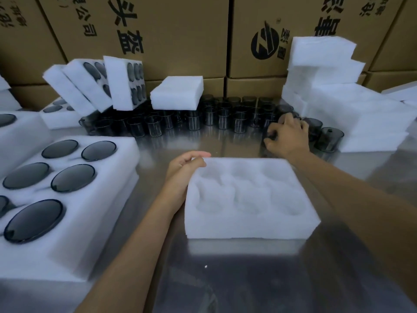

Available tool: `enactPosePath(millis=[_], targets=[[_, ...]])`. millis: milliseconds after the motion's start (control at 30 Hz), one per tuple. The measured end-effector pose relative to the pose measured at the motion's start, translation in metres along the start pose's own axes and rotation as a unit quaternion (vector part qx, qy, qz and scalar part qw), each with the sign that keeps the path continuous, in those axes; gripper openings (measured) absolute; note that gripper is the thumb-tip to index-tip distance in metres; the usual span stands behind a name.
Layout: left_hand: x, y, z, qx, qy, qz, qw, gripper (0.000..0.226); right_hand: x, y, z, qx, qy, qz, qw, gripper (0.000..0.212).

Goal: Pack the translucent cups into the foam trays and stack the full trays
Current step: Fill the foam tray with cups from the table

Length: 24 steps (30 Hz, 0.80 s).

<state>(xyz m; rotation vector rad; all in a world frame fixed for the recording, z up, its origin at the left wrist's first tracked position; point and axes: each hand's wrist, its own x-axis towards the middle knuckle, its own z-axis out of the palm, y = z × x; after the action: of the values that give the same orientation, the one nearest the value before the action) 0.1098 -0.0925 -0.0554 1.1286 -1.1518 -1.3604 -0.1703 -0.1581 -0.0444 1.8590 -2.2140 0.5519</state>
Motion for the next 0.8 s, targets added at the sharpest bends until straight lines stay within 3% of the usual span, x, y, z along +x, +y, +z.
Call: enactPosePath(millis=[133, 300, 400, 533, 633, 733, 800], targets=[[-0.003, -0.001, -0.001, 0.023, -0.008, 0.012, 1.0, 0.021, 0.0, -0.009, -0.018, 0.129, -0.104, -0.01, 0.986, 0.008], [-0.01, 0.004, -0.004, 0.04, -0.025, 0.02, 0.999, 0.017, -0.022, -0.034, -0.075, 0.295, -0.13, -0.066, 0.944, 0.015], [-0.019, 0.013, -0.009, 0.047, 0.008, 0.087, 0.995, 0.016, -0.054, -0.058, -0.107, 0.352, -0.179, -0.136, 0.909, 0.013], [-0.042, 0.026, -0.001, 0.142, -0.031, 0.182, 0.973, 0.048, -0.087, -0.089, -0.126, 0.375, -0.182, -0.184, 0.89, 0.014], [-0.053, 0.027, 0.012, 0.202, -0.006, 0.22, 0.954, 0.073, -0.101, -0.108, -0.123, 0.36, -0.136, -0.141, 0.912, 0.029], [-0.052, 0.032, 0.01, 0.136, -0.015, 0.219, 0.966, 0.056, -0.108, -0.116, -0.116, 0.405, -0.096, -0.089, 0.905, 0.044], [-0.048, 0.034, -0.001, 0.104, -0.061, 0.194, 0.974, 0.053, -0.108, -0.115, -0.114, 0.412, -0.117, -0.054, 0.902, 0.048]])
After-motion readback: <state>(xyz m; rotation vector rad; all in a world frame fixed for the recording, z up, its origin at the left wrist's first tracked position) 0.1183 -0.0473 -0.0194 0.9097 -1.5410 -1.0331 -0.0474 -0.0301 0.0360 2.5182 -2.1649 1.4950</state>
